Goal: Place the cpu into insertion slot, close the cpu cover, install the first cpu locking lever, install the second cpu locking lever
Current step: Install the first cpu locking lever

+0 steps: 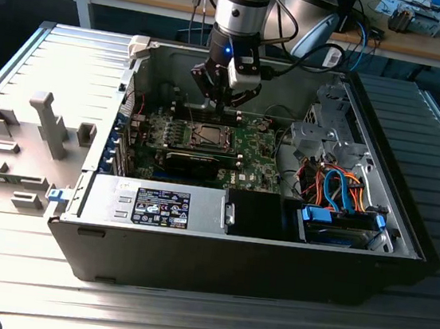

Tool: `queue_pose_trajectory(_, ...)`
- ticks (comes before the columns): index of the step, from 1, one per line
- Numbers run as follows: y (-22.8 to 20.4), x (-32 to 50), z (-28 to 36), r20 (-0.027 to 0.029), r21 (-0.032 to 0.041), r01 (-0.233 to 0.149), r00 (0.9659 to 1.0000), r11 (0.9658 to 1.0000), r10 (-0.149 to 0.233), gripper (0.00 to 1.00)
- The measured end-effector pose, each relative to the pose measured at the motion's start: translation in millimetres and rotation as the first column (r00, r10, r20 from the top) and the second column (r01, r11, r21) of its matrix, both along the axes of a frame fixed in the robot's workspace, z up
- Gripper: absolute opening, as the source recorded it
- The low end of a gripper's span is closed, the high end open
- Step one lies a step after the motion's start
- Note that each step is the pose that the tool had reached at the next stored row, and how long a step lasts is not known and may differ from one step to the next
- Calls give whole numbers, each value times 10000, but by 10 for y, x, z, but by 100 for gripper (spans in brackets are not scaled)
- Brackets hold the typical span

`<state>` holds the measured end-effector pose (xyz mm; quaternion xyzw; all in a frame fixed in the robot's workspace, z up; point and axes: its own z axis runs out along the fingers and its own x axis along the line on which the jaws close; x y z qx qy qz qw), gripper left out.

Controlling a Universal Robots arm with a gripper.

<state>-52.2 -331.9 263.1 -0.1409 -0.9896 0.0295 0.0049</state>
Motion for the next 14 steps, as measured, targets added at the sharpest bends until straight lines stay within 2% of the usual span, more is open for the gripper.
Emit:
queue_pose_trajectory(4,12,0,7,0,-26,0,10000,10000,0,11)
queue_pose_trajectory(7,40,-8,16,0,-58,0,10000,10000,0,11)
queue_pose_trajectory(9,74,-64,19,7,-66,0,10000,10000,0,11)
queue_pose_trajectory(11,82,-113,19,17,-61,0,10000,10000,0,11)
queue_pose_trajectory(12,84,-153,19,25,-18,0,10000,10000,0,11)
queue_pose_trajectory(13,84,-179,19,25,122,0,10000,9999,0,11)
queue_pose_trajectory(14,85,-194,19,25,402,-6,10000,9992,5,11)
